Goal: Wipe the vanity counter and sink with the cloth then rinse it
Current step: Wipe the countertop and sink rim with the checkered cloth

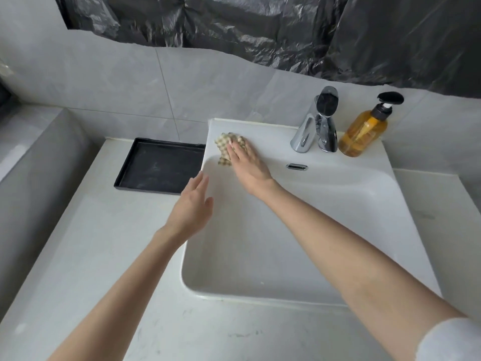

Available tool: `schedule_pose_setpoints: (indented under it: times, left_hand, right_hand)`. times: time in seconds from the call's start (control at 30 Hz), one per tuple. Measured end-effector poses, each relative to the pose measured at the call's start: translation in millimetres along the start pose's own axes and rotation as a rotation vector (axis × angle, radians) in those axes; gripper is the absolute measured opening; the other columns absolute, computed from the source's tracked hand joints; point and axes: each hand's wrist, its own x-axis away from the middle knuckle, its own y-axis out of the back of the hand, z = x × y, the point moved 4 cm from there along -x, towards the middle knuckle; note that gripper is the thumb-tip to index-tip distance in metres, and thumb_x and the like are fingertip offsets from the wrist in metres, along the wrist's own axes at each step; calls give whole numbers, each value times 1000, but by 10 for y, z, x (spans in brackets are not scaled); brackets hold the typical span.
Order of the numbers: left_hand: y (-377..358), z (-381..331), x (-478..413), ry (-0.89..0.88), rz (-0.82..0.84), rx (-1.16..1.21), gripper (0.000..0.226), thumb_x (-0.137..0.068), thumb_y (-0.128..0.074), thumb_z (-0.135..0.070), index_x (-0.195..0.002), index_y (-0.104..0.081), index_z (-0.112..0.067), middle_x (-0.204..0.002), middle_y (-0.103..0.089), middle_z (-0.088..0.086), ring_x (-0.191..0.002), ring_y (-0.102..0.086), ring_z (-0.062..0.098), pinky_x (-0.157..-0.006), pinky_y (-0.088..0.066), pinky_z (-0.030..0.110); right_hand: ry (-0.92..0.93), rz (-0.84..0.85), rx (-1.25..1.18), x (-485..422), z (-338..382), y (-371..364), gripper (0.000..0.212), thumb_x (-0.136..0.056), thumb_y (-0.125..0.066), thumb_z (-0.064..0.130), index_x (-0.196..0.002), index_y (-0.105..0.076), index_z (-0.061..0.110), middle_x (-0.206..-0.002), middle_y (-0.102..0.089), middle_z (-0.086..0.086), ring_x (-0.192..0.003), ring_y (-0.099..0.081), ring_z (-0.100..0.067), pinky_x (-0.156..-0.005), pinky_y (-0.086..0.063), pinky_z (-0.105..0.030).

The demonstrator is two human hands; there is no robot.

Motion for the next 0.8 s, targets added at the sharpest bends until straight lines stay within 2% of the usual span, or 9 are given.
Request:
schedule_pose_setpoints:
  times: [0.07,0.23,0.3,0.37,0.4,0.5,0.57,0.67,0.8]
  left_hand:
    - [-57,-110,-48,-26,-9,-69,58,-97,-40,-14,-150,-15,-9,-159,-8,2,-147,-4,19,-114,-18,31]
    - [-211,-502,-194,-114,-14,-135,58,-98,-40,-15,-149,-14,-7,-159,-9,4,-147,-1,19,-117,-11,30]
    - [-284,-689,-279,-146,-5,-140,58,-98,-39,-16,-149,-14,-8,-159,-9,3,-147,-1,18,-116,-12,31]
    - [-368,-864,-367,-186,9,-149,57,-98,-39,-16,-149,-15,-8,-159,-9,3,-147,-1,18,-116,-14,32]
    - [-415,-945,-411,-203,20,-154,58,-98,-39,-16,-149,-14,-8,-159,-9,4,-147,-2,19,-116,-13,32]
    - [-548,-1139,-520,-222,49,-194,58,-98,-39,-16,-149,-14,-8,-159,-8,4,-147,-3,20,-117,-12,34]
    - [-624,-1218,-577,-227,68,-224,59,-97,-39,-16,-150,-13,-9,-159,-7,4,-147,-3,21,-118,-12,35]
    - [-716,-1266,-640,-230,87,-271,59,-97,-39,-17,-150,-12,-9,-159,-7,4,-147,-4,22,-118,-13,37]
    - [-778,-1232,-735,-242,70,-305,58,-97,-39,-16,-149,-14,-8,-159,-10,5,-147,-5,24,-118,-12,37]
  right_hand:
    - [-40,8,27,152,-253,14,56,-99,-22,1,-149,1,-2,-159,2,-19,-147,2,-35,-117,7,-37]
    - [-99,4,79,818,-899,50,60,-97,-31,2,-150,-3,-2,-159,-1,-16,-148,1,-28,-118,3,-33]
    - [-196,-3,37,1055,-1202,60,61,-95,-35,2,-150,-9,1,-160,-6,-12,-148,-3,-25,-118,-13,-32]
    - [-328,-94,-105,1239,-1441,160,61,-92,-37,-2,-150,-17,4,-159,-14,-8,-147,-11,-24,-113,-29,-35]
    - [-374,-166,-151,1302,-1539,236,61,-91,-37,-5,-149,-21,4,-159,-17,-8,-147,-15,-23,-112,-32,-36]
    - [-376,-327,-165,1321,-1713,376,60,-91,-37,-7,-148,-23,2,-159,-16,-8,-145,-19,-26,-113,-28,-38]
    - [-320,-245,-145,1209,-1751,298,62,-92,-36,-5,-150,-17,2,-160,-10,-9,-147,-11,-28,-119,-18,-40]
    - [-322,-10,-158,1024,-1808,26,64,-94,-30,-3,-152,-5,6,-161,2,-6,-148,3,-29,-121,-5,-37]
    - [-274,-5,-120,714,-1939,0,69,-92,-31,-6,-152,-2,9,-161,4,-5,-148,4,-27,-121,-3,-36]
